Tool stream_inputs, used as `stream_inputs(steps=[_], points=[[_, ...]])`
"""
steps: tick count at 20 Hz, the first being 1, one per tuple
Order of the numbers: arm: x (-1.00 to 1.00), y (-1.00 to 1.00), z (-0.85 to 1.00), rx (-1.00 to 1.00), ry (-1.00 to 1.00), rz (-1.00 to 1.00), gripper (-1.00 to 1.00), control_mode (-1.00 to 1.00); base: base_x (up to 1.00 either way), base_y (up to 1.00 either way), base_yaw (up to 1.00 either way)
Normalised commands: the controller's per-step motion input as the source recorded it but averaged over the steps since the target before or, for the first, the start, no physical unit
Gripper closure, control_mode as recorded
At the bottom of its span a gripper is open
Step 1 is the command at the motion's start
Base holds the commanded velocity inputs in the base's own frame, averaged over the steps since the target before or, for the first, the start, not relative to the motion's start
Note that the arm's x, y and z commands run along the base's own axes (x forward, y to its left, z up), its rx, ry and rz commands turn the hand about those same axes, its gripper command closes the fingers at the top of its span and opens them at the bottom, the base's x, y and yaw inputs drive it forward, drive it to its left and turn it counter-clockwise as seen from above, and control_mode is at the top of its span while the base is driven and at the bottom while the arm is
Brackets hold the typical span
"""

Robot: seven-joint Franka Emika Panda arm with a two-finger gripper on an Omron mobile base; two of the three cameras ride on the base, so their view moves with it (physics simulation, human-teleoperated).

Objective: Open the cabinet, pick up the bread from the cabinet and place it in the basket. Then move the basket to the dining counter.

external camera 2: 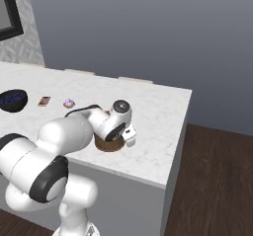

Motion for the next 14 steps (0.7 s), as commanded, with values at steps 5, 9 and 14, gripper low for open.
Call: stream_inputs(steps=[5,9,14], points=[[-0.01,0.0,0.42,-0.06,0.03,0.0,-1.0,-1.0,0.0,0.0,0.0],[-0.26,0.0,0.69,-0.06,0.0,0.05,-1.0,-1.0,0.0,0.0,0.0],[-0.68,0.17,0.74,-0.17,0.02,0.18,-1.0,-1.0,0.0,0.0,0.0]])
